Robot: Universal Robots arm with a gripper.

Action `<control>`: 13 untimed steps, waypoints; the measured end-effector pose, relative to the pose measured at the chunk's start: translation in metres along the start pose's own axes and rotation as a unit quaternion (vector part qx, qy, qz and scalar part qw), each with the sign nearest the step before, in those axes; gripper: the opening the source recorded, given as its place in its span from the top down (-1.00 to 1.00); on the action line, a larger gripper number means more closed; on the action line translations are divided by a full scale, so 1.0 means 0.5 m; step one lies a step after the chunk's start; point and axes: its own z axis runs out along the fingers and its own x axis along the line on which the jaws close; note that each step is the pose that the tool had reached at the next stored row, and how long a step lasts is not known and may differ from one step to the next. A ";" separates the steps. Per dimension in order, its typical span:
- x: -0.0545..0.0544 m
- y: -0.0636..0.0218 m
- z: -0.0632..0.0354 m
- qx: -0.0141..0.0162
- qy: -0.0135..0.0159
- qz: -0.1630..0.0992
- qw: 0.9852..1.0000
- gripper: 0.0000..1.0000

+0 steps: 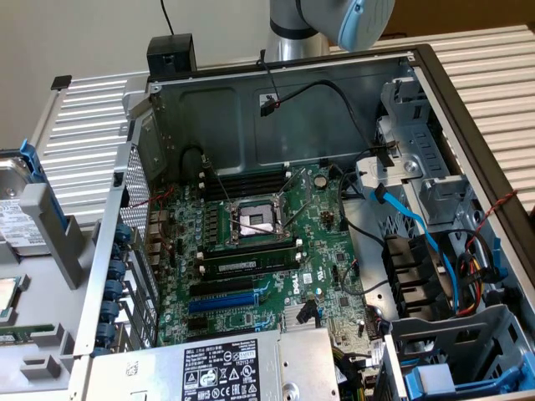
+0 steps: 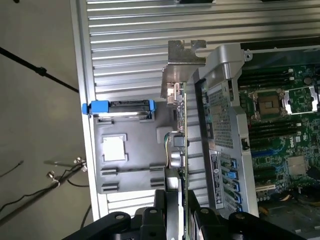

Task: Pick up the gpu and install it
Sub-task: 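Reach for the gpu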

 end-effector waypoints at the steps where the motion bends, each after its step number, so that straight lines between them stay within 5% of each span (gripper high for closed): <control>1: 0.000 0.000 0.000 0.000 0.000 0.000 1.000 0.46; 4: 0.000 0.000 0.000 -0.002 0.001 0.000 1.000 0.46; 6: 0.000 -0.001 0.000 -0.017 0.008 0.002 1.000 0.46; 8: 0.000 -0.002 0.000 -0.023 0.018 0.004 1.000 0.46; 10: 0.000 -0.003 0.000 -0.023 0.027 0.004 0.999 0.46; 12: -0.001 -0.004 0.000 -0.021 0.044 0.005 0.999 0.46; 13: 0.000 -0.004 0.000 -0.021 0.046 0.006 0.999 0.46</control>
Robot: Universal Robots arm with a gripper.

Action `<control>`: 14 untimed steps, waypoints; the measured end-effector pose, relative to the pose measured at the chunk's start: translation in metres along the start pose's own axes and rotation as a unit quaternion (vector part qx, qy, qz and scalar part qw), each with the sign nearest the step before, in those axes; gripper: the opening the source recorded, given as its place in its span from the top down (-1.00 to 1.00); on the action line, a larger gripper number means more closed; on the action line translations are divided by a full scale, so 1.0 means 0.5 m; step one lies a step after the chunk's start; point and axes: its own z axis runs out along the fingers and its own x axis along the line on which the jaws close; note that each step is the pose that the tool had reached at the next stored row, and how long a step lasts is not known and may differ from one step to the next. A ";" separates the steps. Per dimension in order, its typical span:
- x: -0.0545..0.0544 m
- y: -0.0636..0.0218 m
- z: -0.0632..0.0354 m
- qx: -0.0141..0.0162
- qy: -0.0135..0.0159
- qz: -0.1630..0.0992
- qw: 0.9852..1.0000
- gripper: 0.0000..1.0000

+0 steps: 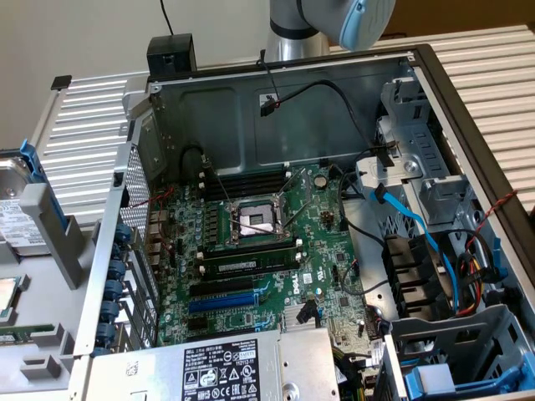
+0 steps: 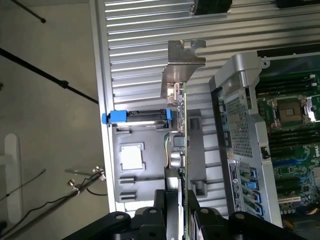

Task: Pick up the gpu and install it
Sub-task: 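Reach for the gpu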

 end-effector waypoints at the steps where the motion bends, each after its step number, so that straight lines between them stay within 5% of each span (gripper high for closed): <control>1: 0.000 0.000 0.000 0.000 0.000 0.000 1.000 0.46; 8: -0.028 -0.004 -0.005 -0.002 0.008 0.001 1.000 0.46; 14: -0.054 -0.004 -0.007 -0.003 0.011 0.001 1.000 0.46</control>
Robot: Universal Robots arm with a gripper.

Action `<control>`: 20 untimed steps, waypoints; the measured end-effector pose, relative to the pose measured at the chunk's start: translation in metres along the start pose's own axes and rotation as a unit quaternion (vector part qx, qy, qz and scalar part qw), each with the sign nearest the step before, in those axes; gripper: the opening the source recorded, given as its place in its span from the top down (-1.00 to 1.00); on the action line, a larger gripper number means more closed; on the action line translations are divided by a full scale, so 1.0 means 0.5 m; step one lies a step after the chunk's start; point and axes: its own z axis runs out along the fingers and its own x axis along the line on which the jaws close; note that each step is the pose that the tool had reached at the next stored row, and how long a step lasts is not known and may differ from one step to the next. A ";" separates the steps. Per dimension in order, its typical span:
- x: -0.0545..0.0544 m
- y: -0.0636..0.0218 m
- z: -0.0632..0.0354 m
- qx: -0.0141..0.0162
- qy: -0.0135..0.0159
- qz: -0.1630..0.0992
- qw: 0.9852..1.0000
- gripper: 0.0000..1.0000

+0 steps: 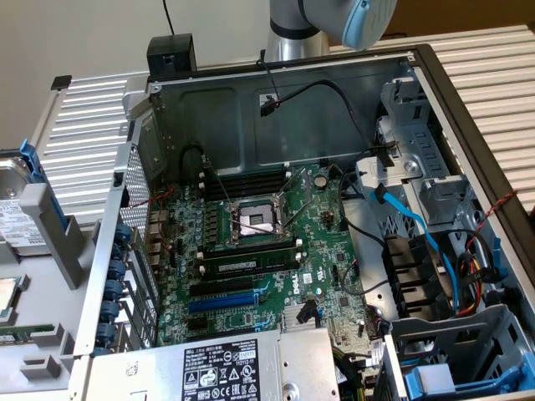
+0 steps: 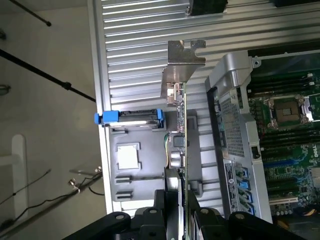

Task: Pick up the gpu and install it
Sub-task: 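Reach for the gpu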

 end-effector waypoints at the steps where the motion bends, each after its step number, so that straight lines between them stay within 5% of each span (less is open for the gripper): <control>1: 0.000 0.000 0.000 0.000 0.000 0.000 1.000 0.46; 5: -0.006 0.001 0.000 0.000 0.000 0.000 1.000 0.46; 20: -0.138 0.010 0.000 0.000 0.001 -0.005 1.000 0.46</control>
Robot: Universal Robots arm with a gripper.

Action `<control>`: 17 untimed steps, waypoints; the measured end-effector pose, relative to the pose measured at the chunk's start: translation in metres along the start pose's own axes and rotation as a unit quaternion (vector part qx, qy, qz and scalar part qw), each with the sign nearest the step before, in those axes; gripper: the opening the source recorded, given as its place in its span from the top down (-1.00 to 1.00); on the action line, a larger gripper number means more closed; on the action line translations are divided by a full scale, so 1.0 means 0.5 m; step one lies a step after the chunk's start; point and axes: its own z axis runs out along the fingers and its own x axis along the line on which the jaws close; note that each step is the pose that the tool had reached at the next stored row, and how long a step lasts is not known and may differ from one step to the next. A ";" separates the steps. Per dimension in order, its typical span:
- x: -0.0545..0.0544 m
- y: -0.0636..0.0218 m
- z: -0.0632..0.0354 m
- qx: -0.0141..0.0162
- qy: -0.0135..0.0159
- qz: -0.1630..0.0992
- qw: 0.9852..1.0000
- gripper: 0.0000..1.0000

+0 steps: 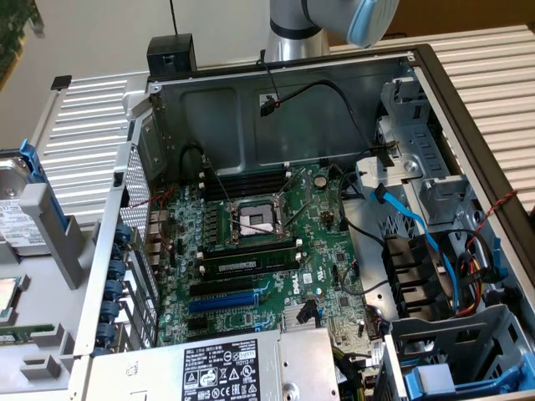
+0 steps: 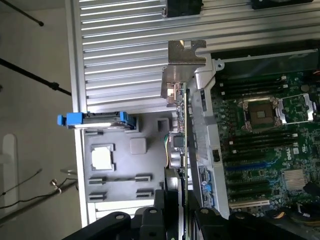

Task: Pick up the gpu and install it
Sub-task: 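Reach for the gpu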

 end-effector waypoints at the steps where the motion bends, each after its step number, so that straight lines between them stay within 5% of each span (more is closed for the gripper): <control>1: -0.008 0.001 0.000 0.000 0.000 -0.001 1.000 0.46; 17: -0.140 0.016 0.000 0.000 0.003 -0.011 1.000 0.46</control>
